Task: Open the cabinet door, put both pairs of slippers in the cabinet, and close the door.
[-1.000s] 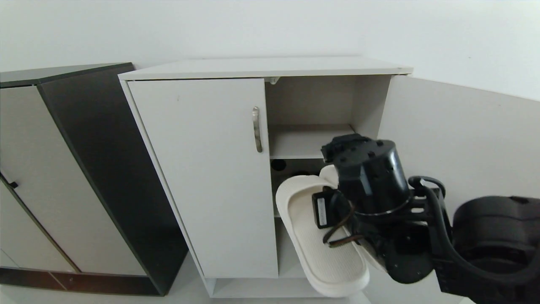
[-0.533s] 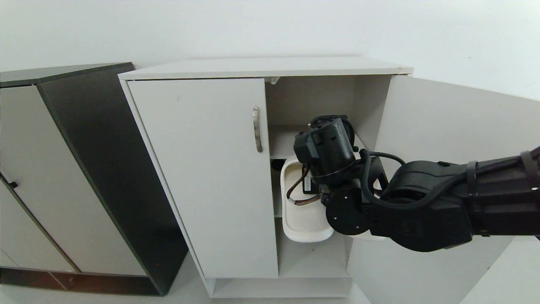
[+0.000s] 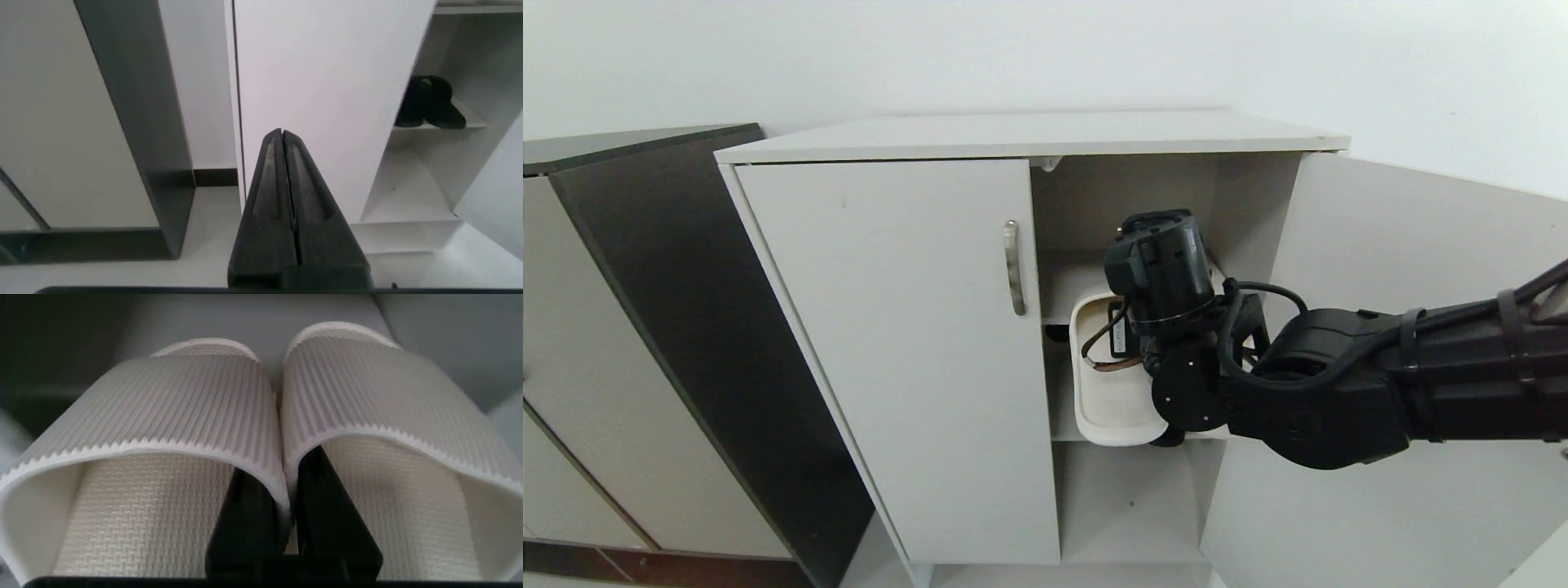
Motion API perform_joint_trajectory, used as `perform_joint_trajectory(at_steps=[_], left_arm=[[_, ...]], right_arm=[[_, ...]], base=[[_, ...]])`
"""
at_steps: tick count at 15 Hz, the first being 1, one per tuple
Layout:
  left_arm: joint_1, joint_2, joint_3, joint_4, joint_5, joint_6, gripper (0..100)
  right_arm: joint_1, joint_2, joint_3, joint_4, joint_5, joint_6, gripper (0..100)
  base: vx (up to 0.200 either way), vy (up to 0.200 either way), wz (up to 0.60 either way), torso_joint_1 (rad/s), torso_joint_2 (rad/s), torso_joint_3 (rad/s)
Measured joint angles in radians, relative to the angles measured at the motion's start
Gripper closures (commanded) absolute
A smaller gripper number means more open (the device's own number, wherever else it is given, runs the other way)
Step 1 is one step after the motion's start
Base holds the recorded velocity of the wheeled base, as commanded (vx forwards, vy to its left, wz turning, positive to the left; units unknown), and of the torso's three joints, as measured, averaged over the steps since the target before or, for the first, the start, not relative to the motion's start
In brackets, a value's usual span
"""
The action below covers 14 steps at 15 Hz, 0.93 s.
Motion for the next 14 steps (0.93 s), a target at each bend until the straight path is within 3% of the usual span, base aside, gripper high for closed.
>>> perform_joint_trajectory(at_steps=[4,11,14], left_arm=[[0.000,0.000,0.000,0.000,0.000,0.000,100],[0.000,0.000,0.000,0.000,-0.001,0.002,100],[0.000,0.000,0.000,0.000,-0.001,0.002,100]], right_arm=[[0.000,0.014,-0.001,-0.046,0.000,-0.021,100],[-0.001,0.039,-0.012,-0.084,0.004,-0.044,100],[-0.030,0.064,-0.053,-0.083,0.066,-0.051,100]], base=[[0.200,0.000,0.00,0.004,0.00,0.002],[0.000,0.000,0.00,0.000,0.00,0.000],[0.000,0.000,0.00,0.000,0.00,0.000]])
